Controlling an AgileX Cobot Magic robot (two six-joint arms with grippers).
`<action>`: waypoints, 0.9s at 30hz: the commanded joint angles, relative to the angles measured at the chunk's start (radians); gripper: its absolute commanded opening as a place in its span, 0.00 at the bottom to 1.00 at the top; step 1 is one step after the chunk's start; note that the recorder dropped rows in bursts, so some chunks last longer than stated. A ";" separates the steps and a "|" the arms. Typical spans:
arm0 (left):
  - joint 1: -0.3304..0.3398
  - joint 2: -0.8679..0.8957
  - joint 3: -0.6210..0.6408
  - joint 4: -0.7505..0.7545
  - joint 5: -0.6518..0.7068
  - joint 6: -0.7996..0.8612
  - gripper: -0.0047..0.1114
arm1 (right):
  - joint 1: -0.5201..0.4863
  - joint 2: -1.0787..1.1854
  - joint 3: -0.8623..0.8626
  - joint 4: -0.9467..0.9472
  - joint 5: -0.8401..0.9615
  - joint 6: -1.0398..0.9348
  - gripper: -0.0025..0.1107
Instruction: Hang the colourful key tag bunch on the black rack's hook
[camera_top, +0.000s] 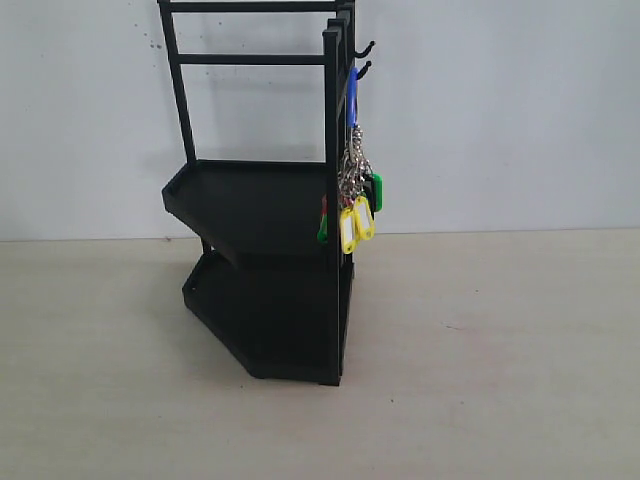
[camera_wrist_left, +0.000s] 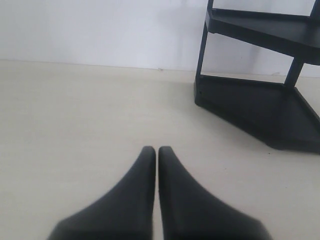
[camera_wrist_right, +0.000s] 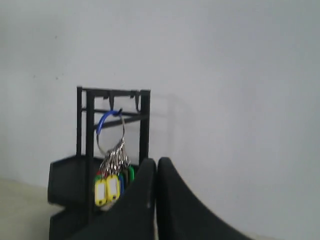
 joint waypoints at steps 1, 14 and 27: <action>0.001 -0.002 -0.001 0.003 -0.004 0.003 0.08 | -0.004 -0.005 0.005 -0.679 0.091 0.687 0.02; 0.001 -0.002 -0.001 0.003 -0.004 0.003 0.08 | -0.004 -0.005 0.009 -1.258 0.092 1.302 0.02; 0.001 -0.002 -0.001 0.003 -0.004 0.003 0.08 | -0.006 -0.026 0.086 -1.323 0.089 1.355 0.02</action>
